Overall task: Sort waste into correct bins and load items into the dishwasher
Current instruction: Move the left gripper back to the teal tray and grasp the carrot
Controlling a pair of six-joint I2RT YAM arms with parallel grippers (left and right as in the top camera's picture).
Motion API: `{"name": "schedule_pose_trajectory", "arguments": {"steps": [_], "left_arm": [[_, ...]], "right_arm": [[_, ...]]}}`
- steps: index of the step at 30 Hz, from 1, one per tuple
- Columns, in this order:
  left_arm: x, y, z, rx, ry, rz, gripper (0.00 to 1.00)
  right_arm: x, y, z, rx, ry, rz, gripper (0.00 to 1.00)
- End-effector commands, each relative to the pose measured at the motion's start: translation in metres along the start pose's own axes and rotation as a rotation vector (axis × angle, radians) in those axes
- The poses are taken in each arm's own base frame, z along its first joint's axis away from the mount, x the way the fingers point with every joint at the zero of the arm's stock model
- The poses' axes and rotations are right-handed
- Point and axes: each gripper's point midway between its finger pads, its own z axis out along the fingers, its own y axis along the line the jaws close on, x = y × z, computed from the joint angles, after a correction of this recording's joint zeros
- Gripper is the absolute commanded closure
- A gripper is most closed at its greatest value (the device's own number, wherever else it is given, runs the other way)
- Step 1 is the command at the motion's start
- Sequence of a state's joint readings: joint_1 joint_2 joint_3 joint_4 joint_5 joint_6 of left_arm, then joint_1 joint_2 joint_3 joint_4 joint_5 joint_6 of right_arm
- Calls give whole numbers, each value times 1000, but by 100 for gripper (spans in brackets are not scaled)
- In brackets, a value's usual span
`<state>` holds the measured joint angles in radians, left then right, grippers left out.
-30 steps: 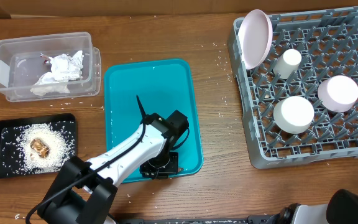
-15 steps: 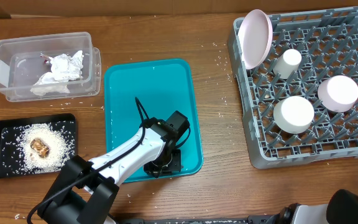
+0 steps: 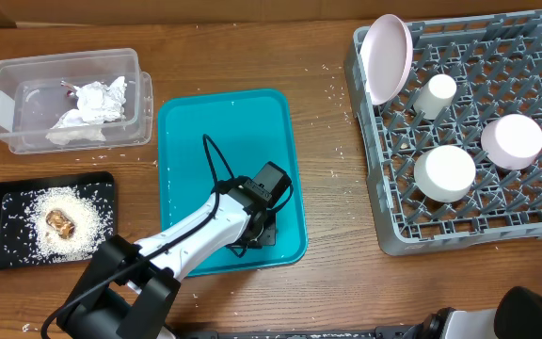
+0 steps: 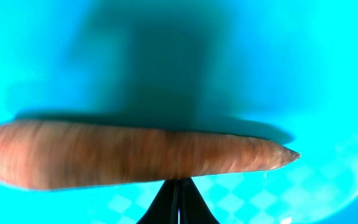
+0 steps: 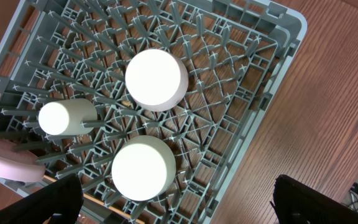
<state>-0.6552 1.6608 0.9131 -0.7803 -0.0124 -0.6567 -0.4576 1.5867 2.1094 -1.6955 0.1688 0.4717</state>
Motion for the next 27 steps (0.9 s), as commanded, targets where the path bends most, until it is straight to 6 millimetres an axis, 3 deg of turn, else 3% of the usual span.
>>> {"name": "schedule_pose_trajectory", "arguments": {"steps": [1,6,11,13,16,18,20,24,27], "left_arm": [[-11,16,2,-53,-35,-65,96],[-23,10,-17,8,1,-180,96],[-58,-6,-49,91,-63,-250,94],[-67,-11,-55,116,-87,-287,83],[-69,-13,-57,131,-88,-435,77],[-68,-11,-54,127,-84,-529,68],[-68,-7,-51,116,-89,-624,40],[-69,1,-45,79,-103,-721,16],[-67,1,-40,76,-92,-746,14]], "right_arm": [[-4,-1,-4,-1,-23,13,0],[-4,-1,-4,-1,-23,13,0],[-5,-1,-4,-1,-23,13,0],[-4,-1,-4,-1,-23,13,0],[-4,-1,-4,-1,-23,13,0],[-4,-1,-4,-1,-23,13,0],[-4,-1,-4,-1,-23,13,0],[-4,-1,-4,-1,-23,13,0],[-4,-1,-4,-1,-23,13,0]]}}
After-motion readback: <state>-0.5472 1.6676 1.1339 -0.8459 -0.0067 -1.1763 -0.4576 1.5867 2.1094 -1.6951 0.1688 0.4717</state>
